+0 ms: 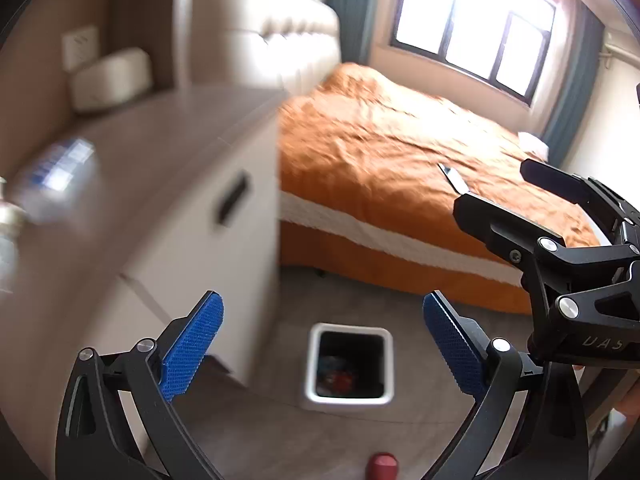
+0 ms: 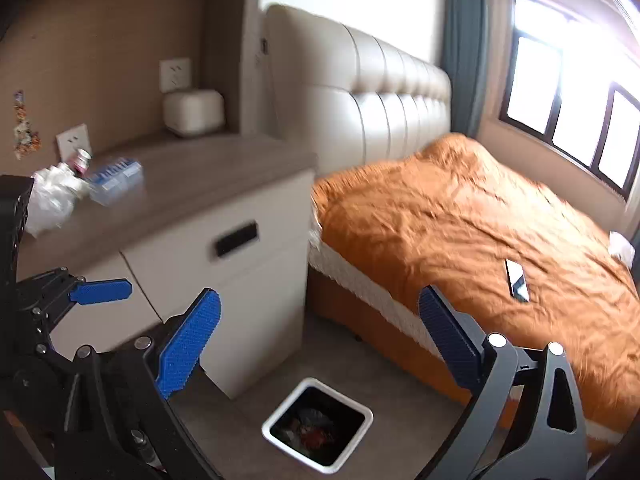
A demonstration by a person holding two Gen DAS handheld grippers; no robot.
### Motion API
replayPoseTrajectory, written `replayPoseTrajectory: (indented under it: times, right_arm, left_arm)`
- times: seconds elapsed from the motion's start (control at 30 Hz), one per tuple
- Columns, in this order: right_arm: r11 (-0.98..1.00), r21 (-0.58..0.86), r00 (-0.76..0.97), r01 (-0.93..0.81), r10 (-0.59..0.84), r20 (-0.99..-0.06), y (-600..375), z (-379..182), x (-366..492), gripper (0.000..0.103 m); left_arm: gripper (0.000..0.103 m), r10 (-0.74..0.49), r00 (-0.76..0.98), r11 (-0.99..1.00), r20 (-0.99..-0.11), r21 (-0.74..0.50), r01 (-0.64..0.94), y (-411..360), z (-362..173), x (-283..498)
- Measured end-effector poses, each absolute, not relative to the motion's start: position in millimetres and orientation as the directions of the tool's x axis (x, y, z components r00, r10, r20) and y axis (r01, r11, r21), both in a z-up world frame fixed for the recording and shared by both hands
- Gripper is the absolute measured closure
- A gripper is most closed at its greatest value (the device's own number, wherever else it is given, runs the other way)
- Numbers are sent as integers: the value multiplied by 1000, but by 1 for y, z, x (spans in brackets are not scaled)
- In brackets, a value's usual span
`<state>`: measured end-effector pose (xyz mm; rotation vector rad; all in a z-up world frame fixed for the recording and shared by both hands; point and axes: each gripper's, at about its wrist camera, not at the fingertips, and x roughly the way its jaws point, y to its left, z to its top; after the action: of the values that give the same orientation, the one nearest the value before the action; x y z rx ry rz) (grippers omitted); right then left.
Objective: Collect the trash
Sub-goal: 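Move both grippers back to the trash on the desk, then grasp the white tissue with the left gripper while the right grasps a clear plastic bag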
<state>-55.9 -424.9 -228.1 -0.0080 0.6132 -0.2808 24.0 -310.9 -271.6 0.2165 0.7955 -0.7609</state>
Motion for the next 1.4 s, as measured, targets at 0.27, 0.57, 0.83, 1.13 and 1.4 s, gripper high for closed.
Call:
replayPoseTrajectory:
  times: [0.27, 0.57, 0.83, 1.13, 1.4]
  right_arm:
    - [991, -83, 875, 108, -135, -464, -345, -153, -19, 4]
    - [994, -97, 893, -59, 9, -450, -239, -125, 34, 4]
    - [988, -127, 884, -92, 22, -467, -176, -127, 60, 4]
    - [987, -128, 829, -102, 14, -559, -158, -163, 77, 4]
    - [966, -115, 761, -233, 108, -639, -158, -223, 103, 4]
  left_arm:
    - [5, -409, 637, 839, -653, 6, 544, -192, -195, 45]
    - [5, -255, 750, 936, -610, 37, 349, -55, -151, 83]
    - [5, -261, 745, 953, -614, -44, 299, 18, -143, 119]
    - [5, -341, 695, 931, -633, -127, 341, 15, -156, 143]
    - [5, -381, 631, 904, -675, -131, 406, -35, -188, 174]
